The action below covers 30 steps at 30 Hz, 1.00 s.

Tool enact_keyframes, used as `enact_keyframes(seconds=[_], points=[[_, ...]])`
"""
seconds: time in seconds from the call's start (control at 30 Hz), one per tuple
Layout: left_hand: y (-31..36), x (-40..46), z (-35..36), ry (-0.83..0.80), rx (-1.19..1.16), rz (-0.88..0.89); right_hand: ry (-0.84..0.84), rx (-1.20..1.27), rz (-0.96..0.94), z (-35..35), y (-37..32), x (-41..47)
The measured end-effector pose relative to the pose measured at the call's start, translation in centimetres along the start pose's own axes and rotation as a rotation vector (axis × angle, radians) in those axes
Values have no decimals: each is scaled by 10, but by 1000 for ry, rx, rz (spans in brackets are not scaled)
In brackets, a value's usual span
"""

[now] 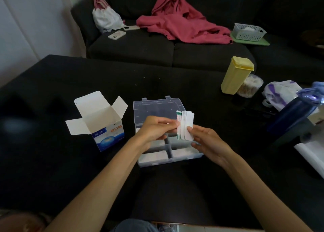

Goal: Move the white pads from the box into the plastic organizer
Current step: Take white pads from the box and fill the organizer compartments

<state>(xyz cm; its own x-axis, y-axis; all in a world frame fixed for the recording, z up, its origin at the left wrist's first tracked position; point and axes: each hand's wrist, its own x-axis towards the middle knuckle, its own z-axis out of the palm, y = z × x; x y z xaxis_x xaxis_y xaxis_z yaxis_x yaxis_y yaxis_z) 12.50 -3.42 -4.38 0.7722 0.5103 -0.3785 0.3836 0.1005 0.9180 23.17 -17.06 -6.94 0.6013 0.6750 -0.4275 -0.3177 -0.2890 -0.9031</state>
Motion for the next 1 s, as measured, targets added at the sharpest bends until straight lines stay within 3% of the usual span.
enact_keyframes(seconds=[0.13, 0.2, 0.3, 0.43, 0.5, 0.6, 0.83, 1.0], points=[[-2, 2, -4, 32, -81, 4, -5, 12, -17, -5, -1, 3], [-7, 6, -6, 116, 25, 145, -1, 34, -22, -10, -2, 1], [-13, 14, -5, 296, 640, 486, 99, 50, -34, -21, -3, -1], [-14, 23, 16, 205, 1382, 733, 231, -11, -33, -32, -3, -1], [-15, 27, 27, 139, 1550, 745, 246, -28, -36, -35, -1, -1], [-20, 30, 34, 130, 1534, 724, 249, -40, -45, -40, 2, -1], [-38, 26, 29, 59, 1259, 641, 268, -24, -34, -43, 6, 0], [-49, 18, 16, -23, 1197, 698, 256, -2, -35, -42, 5, 1]])
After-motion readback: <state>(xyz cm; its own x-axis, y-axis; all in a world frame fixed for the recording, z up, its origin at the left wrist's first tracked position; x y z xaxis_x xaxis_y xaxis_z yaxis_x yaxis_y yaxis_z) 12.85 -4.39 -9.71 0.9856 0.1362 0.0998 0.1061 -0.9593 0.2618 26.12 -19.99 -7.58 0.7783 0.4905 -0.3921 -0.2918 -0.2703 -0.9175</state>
